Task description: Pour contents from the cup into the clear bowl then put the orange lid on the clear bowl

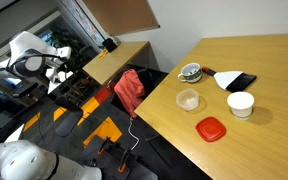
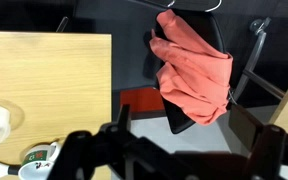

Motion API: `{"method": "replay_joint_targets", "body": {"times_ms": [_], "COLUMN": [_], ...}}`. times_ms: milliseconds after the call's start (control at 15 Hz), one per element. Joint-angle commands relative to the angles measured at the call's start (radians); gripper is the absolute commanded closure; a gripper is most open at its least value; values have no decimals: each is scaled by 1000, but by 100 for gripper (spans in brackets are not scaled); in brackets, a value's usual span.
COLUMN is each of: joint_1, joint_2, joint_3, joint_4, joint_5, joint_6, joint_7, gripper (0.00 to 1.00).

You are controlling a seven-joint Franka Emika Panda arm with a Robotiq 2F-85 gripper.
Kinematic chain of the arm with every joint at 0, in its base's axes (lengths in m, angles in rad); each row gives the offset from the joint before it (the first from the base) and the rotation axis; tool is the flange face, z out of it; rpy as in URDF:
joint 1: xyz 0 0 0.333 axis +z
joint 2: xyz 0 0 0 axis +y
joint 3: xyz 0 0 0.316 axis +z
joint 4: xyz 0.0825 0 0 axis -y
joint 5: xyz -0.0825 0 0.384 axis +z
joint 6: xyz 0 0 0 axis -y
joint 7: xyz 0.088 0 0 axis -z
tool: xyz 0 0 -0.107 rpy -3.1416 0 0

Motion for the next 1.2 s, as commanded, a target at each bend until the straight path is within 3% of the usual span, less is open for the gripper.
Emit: {"method": "replay_joint_targets", "body": {"times_ms": [0, 400, 800, 1133], "joint_1": [-8, -20, -161, -276], "joint_2": [-1, 15, 166, 355], "joint_3": [7, 5, -12, -36], "joint_4": [2, 12, 118, 275], "joint_5": [5, -2, -112, -254], "joint_6": [-5, 15, 142, 158], "joint_7": [-4, 0, 27, 103], "gripper": [0, 0, 0, 0]}}
